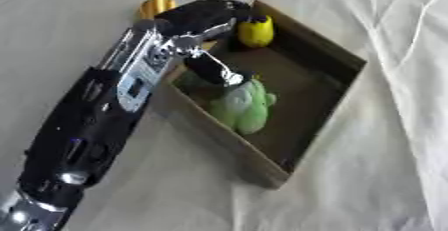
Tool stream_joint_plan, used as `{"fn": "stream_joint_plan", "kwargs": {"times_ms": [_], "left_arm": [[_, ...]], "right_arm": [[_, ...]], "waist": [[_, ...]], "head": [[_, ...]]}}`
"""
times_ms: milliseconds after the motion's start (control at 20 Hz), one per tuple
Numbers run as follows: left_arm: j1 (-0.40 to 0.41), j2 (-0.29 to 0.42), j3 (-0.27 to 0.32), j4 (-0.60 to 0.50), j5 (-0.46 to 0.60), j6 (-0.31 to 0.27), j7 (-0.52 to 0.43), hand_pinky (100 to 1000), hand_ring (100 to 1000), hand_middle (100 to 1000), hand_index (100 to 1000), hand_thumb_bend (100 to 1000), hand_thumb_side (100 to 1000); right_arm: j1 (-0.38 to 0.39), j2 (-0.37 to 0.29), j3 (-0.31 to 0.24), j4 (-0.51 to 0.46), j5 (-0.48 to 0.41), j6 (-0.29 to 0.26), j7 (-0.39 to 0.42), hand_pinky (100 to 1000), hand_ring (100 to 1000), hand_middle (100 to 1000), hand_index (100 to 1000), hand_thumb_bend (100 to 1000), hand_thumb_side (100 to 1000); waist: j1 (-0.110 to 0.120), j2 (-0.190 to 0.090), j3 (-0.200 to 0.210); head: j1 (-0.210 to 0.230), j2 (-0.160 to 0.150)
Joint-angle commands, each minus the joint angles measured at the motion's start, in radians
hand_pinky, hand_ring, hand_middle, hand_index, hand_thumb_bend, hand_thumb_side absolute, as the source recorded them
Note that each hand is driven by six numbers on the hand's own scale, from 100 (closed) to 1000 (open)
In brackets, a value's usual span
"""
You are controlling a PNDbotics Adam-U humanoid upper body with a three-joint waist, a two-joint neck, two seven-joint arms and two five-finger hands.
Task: Pick up objects on the table and place them in the box.
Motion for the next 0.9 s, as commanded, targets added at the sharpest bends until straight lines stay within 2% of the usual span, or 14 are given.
{"fn": "stream_joint_plan", "kwargs": {"times_ms": [50,300,350,400,450,500,550,600,650,750,900], "left_arm": [[-0.015,0.010,0.017,-0.031,0.009,0.001,0.012,966,940,829,959,393,409],[-0.013,0.025,0.031,-0.066,0.053,0.028,0.029,948,923,812,948,318,348],[-0.013,0.035,0.041,-0.080,0.064,0.038,0.038,939,915,805,941,245,297],[-0.014,0.049,0.053,-0.097,0.076,0.053,0.051,930,908,798,933,217,240],[-0.016,0.069,0.068,-0.119,0.090,0.071,0.067,928,906,796,928,211,225],[-0.016,0.091,0.081,-0.141,0.105,0.089,0.080,928,906,796,928,211,225],[-0.018,0.120,0.098,-0.162,0.120,0.108,0.096,924,901,793,919,220,173],[-0.018,0.150,0.114,-0.182,0.138,0.127,0.114,923,899,793,917,222,165],[-0.019,0.185,0.130,-0.199,0.153,0.146,0.133,920,900,815,910,260,114],[-0.016,0.263,0.161,-0.219,0.180,0.179,0.174,920,903,838,913,300,100],[-0.004,0.369,0.203,-0.186,0.207,0.205,0.212,920,893,820,907,344,100]], "right_arm": [[-0.009,-0.016,-0.011,-0.017,0.002,0.005,-0.004,856,946,655,827,100,398],[-0.006,-0.017,-0.011,-0.017,0.004,0.008,-0.009,856,946,655,827,100,396],[-0.004,-0.018,-0.012,-0.017,0.005,0.007,-0.011,855,945,655,826,100,394],[-0.002,-0.020,-0.013,-0.017,0.006,0.007,-0.013,855,944,655,826,100,391],[0.001,-0.022,-0.015,-0.017,0.007,0.007,-0.017,855,943,655,826,100,391],[0.003,-0.025,-0.017,-0.017,0.007,0.006,-0.022,855,943,655,826,100,391],[0.007,-0.028,-0.019,-0.017,0.009,0.006,-0.026,855,944,655,826,100,395],[0.011,-0.032,-0.021,-0.017,0.011,0.006,-0.032,855,944,655,826,100,395],[0.015,-0.035,-0.023,-0.017,0.013,0.007,-0.036,855,945,654,826,100,399],[0.023,-0.042,-0.025,-0.017,0.020,0.009,-0.042,855,945,654,826,100,397],[0.029,-0.052,-0.026,-0.017,0.030,0.005,-0.047,855,942,655,825,100,384]], "waist": [[-0.002,-0.027,0.000],[-0.003,-0.031,0.001],[-0.001,-0.033,0.003],[0.000,-0.035,0.006],[0.003,-0.037,0.009],[0.005,-0.039,0.011],[0.009,-0.041,0.015],[0.011,-0.043,0.018],[0.015,-0.045,0.022],[0.021,-0.048,0.027],[0.033,-0.051,0.024]], "head": [[-0.002,-0.002],[-0.001,-0.002],[-0.001,-0.001],[-0.002,0.001],[-0.003,0.003],[-0.006,0.005],[-0.013,0.007],[-0.018,0.008],[-0.024,0.010],[-0.033,0.014],[-0.034,0.014]]}}
